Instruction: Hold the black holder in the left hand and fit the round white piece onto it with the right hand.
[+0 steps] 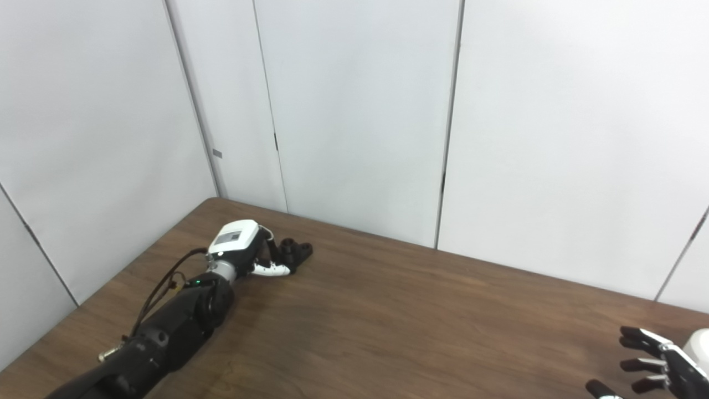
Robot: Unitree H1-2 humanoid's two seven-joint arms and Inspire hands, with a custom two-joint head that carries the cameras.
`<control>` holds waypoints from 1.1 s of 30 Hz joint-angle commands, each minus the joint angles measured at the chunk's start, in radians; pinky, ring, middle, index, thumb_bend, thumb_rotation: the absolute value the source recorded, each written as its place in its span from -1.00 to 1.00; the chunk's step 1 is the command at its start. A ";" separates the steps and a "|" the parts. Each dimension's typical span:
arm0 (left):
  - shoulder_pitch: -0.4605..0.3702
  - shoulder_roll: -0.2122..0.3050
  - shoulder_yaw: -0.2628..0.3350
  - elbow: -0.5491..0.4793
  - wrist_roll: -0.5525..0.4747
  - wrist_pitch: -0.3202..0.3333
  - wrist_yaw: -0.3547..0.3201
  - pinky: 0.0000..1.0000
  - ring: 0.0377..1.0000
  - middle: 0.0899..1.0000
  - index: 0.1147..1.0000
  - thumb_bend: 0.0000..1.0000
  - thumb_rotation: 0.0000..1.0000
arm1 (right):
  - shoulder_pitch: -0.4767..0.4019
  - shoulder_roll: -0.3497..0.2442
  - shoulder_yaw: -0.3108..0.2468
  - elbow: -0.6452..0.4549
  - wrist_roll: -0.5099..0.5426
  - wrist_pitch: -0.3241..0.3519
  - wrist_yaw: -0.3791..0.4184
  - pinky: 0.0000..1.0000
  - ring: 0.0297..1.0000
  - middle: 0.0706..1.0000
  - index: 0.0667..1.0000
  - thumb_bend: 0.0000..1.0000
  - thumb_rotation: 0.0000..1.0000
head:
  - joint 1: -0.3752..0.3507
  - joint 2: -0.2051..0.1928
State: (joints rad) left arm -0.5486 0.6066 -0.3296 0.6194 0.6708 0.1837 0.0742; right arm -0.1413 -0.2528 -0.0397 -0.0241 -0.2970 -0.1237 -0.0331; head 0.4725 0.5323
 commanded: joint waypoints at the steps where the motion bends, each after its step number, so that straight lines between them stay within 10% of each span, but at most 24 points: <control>1: 0.014 -0.018 -0.055 0.014 0.026 0.000 -0.091 0.66 0.75 0.64 -0.17 0.05 -0.87 | -0.024 -0.016 -0.010 -0.028 0.006 -0.025 -0.008 -0.08 0.20 0.41 0.44 0.18 -0.39 | -0.002 0.002; 9: 0.011 -0.020 -0.072 0.018 0.015 -0.018 -0.097 0.65 0.72 0.63 -0.17 0.05 -0.89 | -0.021 -0.014 -0.011 -0.043 0.002 -0.006 -0.007 -0.08 0.20 0.41 0.44 0.17 -0.27 | -0.008 0.009; 33: 0.132 0.011 -0.079 -0.185 -0.050 -0.397 -0.054 0.48 0.69 0.64 -0.16 0.05 -0.88 | -0.045 -0.012 -0.011 -0.062 -0.007 0.001 -0.008 -0.08 0.18 0.40 0.44 0.10 -0.47 | -0.055 0.020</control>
State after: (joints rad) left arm -0.4404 0.6341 -0.3733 0.4477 0.6185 -0.1487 0.0655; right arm -0.1508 -0.2531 -0.0422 -0.0473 -0.3018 -0.1206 -0.0354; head 0.4188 0.5507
